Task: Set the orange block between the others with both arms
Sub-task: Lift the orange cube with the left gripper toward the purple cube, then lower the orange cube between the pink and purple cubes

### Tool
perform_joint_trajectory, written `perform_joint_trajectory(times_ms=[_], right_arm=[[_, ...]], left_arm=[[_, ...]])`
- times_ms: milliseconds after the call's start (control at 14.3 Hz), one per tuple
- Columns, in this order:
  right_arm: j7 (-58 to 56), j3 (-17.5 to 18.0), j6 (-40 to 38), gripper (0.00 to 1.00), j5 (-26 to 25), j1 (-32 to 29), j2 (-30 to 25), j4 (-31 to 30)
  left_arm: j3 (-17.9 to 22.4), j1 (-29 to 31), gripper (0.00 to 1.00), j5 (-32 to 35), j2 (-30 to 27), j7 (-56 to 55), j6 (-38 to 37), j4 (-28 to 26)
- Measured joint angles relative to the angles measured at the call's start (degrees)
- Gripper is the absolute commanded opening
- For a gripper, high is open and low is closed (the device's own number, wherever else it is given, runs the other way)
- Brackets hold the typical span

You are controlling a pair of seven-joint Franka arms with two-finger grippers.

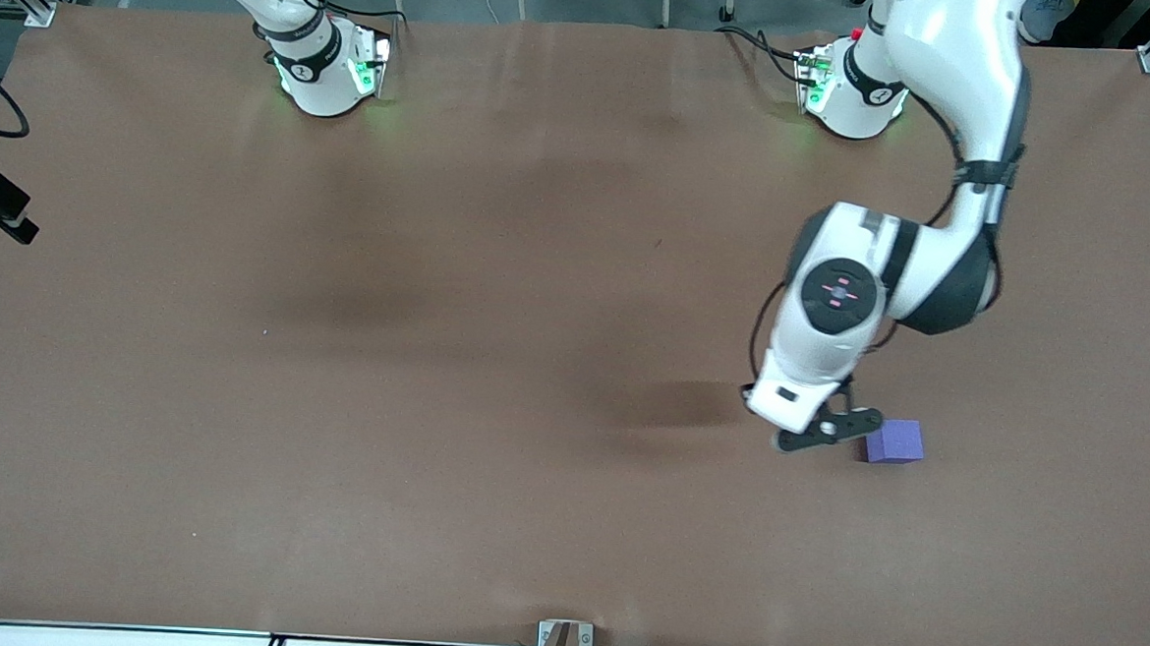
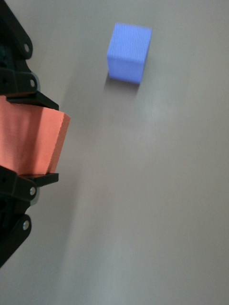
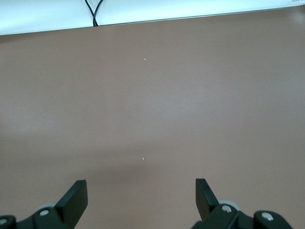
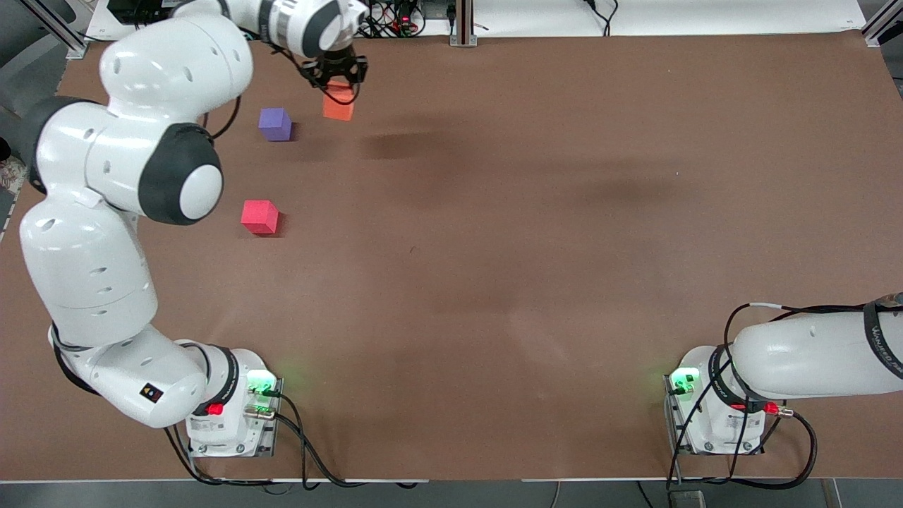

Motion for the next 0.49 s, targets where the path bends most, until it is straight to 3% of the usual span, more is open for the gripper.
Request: perform_joint_trajectory(times_ms=[489], right_arm=[[0.0,1.4,0.0,1.00,0.0,-0.6,0.0,0.1]], left_arm=[[-0.3,8.7,0.22,-0.2,-1.1,3.6,4.7,-11.1]])
